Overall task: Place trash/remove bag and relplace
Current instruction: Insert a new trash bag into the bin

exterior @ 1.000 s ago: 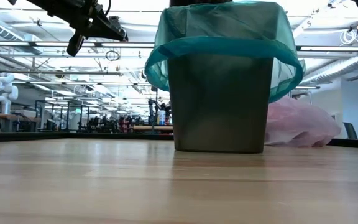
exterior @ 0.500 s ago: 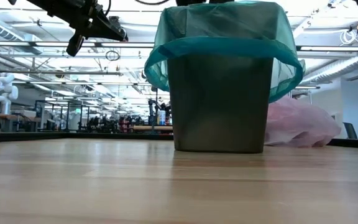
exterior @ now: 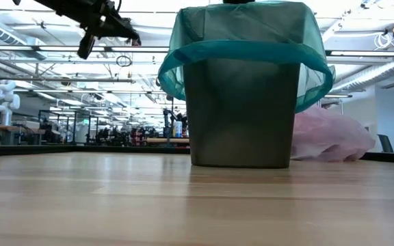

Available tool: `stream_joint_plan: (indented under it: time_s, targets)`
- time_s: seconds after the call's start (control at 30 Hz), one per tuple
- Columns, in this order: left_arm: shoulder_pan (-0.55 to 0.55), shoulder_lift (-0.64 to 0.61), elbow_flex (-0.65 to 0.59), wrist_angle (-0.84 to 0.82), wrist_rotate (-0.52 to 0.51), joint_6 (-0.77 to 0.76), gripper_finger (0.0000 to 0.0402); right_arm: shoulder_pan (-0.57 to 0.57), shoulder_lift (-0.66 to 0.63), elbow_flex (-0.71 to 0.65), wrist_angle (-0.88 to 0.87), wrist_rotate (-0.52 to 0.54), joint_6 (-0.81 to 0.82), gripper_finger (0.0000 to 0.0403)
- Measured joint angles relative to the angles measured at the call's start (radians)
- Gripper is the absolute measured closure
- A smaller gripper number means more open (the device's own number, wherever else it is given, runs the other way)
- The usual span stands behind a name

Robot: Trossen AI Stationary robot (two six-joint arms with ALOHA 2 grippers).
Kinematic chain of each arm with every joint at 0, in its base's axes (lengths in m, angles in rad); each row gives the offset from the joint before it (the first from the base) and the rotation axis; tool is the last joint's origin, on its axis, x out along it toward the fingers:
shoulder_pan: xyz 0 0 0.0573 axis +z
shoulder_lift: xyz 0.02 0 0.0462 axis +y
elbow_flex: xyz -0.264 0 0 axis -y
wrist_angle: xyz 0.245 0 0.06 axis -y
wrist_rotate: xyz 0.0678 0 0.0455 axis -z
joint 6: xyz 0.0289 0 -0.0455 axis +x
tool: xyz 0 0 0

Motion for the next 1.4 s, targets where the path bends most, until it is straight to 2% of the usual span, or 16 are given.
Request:
stream_joint_plan:
  time_s: [0.1, 0.27, 0.5, 0.63, 0.73, 0.83, 1.03, 1.2, 1.4]
  targets:
    - [0.039, 0.008, 0.000, 0.072, 0.024, 0.004, 0.0402, -0.016, -0.043, 0.053, -0.011, 0.011, 0.039, 0.0403]
    - [0.145, 0.082, 0.000, 0.143, 0.157, 0.002, 0.0402, -0.034, -0.167, 0.090, -0.018, 0.055, 0.111, 0.0403]
    - [0.270, 0.321, 0.000, 0.357, 0.416, 0.020, 0.0402, -0.048, -0.268, 0.087, -0.033, 0.062, 0.204, 0.0403]
    - [0.299, 0.448, 0.000, 0.455, 0.473, 0.025, 0.0402, -0.048, -0.296, 0.081, -0.043, 0.062, 0.238, 0.0403]
    - [0.309, 0.515, 0.000, 0.506, 0.492, 0.025, 0.0402, -0.049, -0.325, 0.009, -0.082, 0.063, 0.293, 0.0403]
    - [0.312, 0.564, 0.000, 0.545, 0.518, 0.006, 0.0402, -0.053, -0.397, -0.139, -0.082, 0.063, 0.349, 0.0403]
    - [0.301, 0.638, 0.000, 0.582, 0.529, -0.025, 0.0402, -0.052, -0.585, -0.441, 0.074, 0.060, 0.493, 0.0403]
    - [0.298, 0.680, 0.000, 0.589, 0.529, -0.026, 0.0402, -0.050, -0.681, -0.562, 0.109, 0.059, 0.624, 0.0403]
    - [0.299, 0.695, 0.000, 0.542, 0.529, -0.026, 0.0402, -0.032, -0.712, -0.669, 0.109, 0.061, 0.696, 0.0403]
